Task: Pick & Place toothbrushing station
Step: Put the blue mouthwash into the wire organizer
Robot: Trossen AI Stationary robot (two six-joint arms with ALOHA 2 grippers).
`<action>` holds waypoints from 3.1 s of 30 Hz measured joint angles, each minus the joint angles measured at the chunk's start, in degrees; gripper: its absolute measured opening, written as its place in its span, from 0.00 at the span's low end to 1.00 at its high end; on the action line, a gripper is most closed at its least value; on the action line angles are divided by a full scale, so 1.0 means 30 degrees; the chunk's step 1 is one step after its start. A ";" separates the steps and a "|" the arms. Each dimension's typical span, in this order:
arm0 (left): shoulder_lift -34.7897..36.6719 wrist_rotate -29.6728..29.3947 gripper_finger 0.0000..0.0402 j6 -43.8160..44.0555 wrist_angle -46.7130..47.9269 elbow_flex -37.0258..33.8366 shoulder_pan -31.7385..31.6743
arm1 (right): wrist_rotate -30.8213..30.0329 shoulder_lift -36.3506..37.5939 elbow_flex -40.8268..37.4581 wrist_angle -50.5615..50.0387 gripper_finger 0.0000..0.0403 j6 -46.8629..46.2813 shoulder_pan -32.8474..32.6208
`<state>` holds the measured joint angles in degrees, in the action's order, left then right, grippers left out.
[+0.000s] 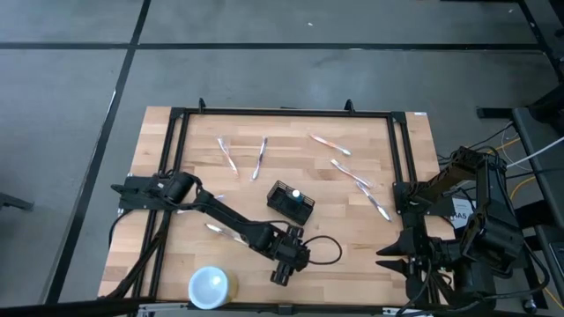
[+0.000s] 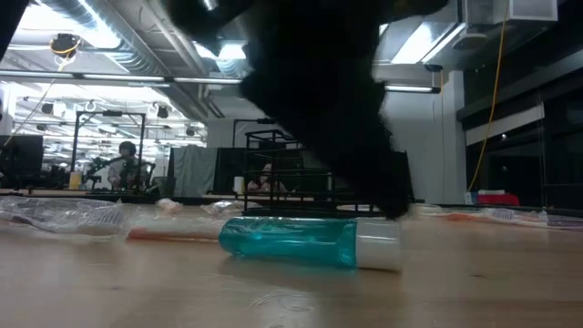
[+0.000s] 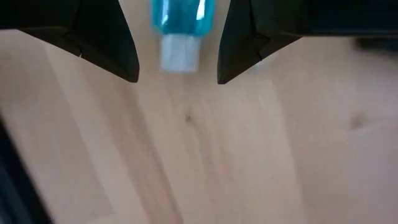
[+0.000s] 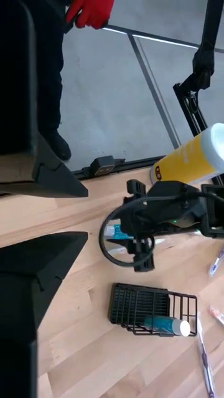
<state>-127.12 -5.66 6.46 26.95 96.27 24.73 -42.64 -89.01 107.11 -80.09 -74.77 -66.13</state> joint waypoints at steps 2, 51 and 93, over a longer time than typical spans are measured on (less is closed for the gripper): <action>-0.0078 0.0308 0.53 0.0015 0.0260 -0.0044 0.0016 | -0.0002 0.0000 0.0000 0.0000 0.25 -0.0011 0.0000; 0.1193 -0.9220 0.23 0.9071 0.4282 0.4102 0.0200 | -0.0314 0.0000 0.0000 0.0300 0.25 -0.0399 -0.0639; 0.2838 -2.8148 0.23 3.5359 0.6989 -0.6681 0.0652 | -0.2563 0.0000 0.0000 0.0546 0.25 -0.0946 -0.1909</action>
<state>-118.61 -90.11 112.53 47.91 76.23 26.69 -50.33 -89.01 107.11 -78.46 -77.61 -71.85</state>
